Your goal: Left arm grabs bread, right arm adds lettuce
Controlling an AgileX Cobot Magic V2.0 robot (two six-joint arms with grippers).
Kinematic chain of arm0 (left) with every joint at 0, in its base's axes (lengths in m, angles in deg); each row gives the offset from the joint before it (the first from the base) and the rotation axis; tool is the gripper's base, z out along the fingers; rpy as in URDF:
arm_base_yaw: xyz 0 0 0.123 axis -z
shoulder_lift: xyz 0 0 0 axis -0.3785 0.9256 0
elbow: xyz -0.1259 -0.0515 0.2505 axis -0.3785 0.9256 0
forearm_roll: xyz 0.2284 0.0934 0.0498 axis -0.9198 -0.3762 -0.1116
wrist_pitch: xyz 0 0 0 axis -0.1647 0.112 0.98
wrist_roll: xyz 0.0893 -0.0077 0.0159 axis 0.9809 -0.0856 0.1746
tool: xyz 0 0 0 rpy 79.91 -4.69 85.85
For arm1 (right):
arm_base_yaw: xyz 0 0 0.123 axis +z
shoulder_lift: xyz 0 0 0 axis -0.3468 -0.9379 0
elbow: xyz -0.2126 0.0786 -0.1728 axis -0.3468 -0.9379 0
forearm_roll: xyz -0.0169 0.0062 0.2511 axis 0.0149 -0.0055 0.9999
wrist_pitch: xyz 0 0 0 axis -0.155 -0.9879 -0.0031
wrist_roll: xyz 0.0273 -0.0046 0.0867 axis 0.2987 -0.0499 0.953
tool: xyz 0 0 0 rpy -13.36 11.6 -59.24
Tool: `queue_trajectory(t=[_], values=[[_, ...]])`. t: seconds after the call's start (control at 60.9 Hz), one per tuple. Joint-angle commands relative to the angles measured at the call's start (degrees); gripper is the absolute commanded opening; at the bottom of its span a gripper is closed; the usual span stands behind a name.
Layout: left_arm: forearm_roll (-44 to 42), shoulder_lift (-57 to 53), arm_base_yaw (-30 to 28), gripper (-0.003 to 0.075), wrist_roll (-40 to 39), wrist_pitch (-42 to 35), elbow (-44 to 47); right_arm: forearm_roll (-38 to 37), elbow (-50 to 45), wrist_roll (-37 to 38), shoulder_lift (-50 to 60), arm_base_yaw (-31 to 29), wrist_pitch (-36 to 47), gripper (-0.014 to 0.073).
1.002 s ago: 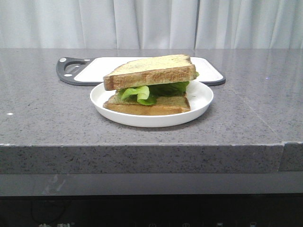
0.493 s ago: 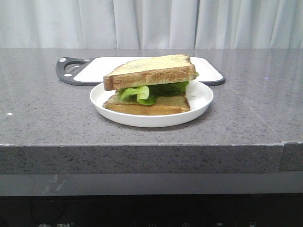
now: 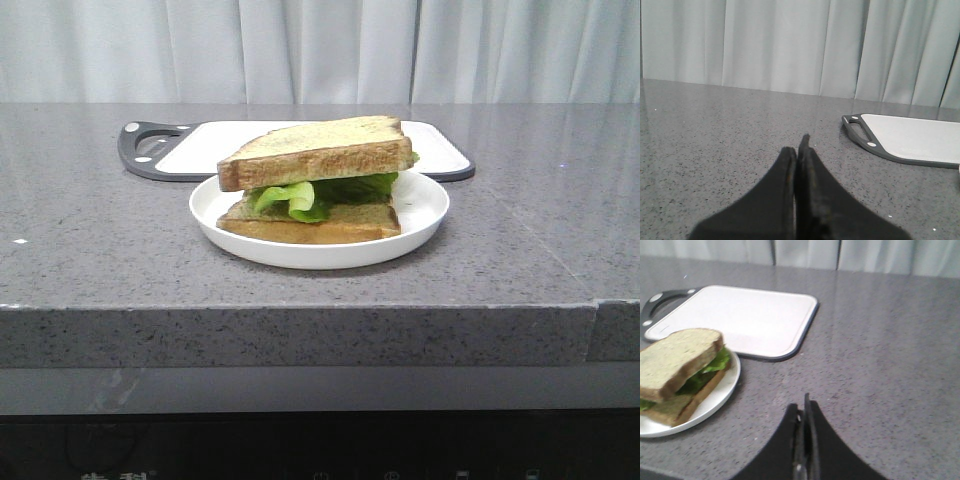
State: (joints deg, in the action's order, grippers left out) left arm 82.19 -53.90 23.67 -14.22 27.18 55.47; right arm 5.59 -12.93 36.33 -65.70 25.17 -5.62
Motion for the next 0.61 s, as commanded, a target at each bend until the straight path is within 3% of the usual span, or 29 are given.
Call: queue_trajectory(t=[0.0,0.394,0.591], values=[[0.27,-1.03,-0.14,-0.0020,-0.13,-4.91,0.21,0.17,-3.39,-0.73,4.41,-1.68,9.21,-0.0118],[0.27,-1.03,-0.14,-0.0020,-0.13,-4.91,0.21,-0.40,-14.80,0.25,14.03,-1.80,11.39,-0.0118],[0.27,-1.03,-0.14,-0.0020,-0.13,-4.91,0.21,-7.65,-19.46,10.98,19.65,-1.80,16.54,-0.0118]])
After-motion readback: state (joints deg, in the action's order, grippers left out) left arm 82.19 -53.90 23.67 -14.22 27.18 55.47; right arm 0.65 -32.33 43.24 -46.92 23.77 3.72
